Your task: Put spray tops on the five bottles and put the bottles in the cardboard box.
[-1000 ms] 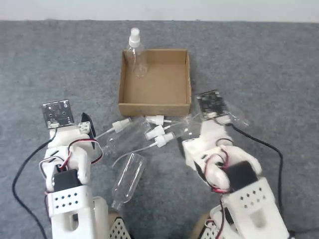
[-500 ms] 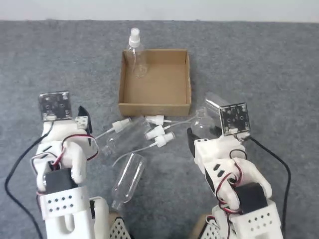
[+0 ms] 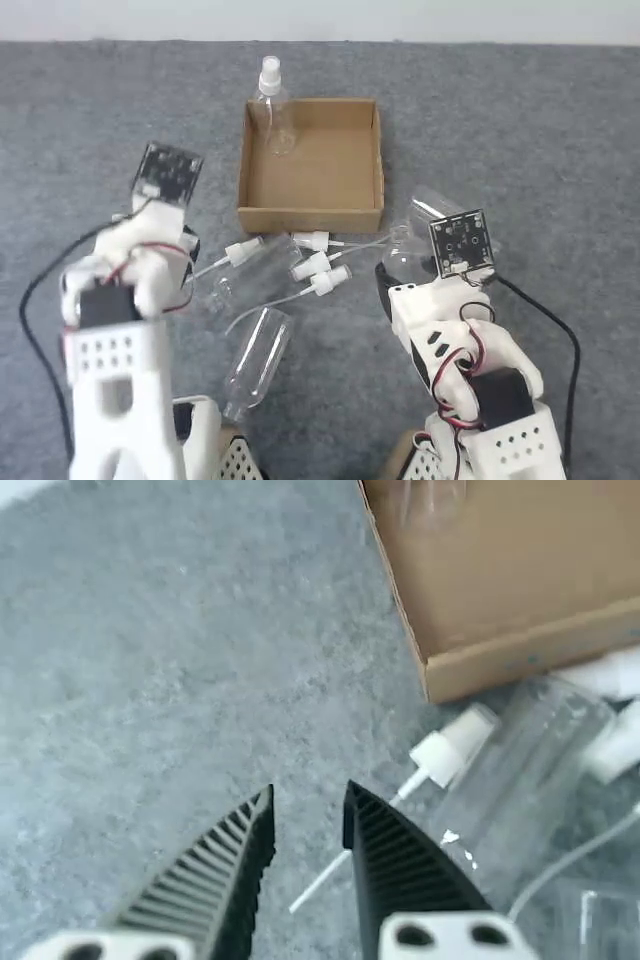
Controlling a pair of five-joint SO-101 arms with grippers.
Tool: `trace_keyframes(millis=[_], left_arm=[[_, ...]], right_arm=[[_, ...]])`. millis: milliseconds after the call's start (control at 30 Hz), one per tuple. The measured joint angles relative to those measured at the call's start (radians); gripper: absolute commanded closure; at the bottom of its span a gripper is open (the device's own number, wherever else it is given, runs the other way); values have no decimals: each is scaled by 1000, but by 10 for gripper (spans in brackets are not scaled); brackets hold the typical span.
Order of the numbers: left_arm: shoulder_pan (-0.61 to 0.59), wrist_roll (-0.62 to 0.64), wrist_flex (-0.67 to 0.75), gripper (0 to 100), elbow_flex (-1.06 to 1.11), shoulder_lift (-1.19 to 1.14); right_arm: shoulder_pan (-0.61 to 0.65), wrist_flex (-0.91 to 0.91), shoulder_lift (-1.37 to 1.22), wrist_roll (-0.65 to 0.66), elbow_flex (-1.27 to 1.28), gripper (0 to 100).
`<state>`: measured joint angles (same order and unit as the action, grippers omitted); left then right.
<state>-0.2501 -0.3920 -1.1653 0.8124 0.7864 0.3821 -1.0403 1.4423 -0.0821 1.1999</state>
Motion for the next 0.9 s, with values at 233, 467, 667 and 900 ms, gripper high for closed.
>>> trace_keyframes(millis=[233, 467, 667, 900], left_arm=[[0, -103, -18, 813, -130, -351], [2, -170, -18, 813, -236, -560], [46, -187, -18, 810, -281, -667], [138, -190, -17, 812, -282, -740]], right_arm=[[-12, 0, 0, 0, 0, 991], [-37, 0, 0, 0, 0, 991], [-37, 0, 0, 0, 0, 991], [-38, 0, 2, 0, 23, 991]])
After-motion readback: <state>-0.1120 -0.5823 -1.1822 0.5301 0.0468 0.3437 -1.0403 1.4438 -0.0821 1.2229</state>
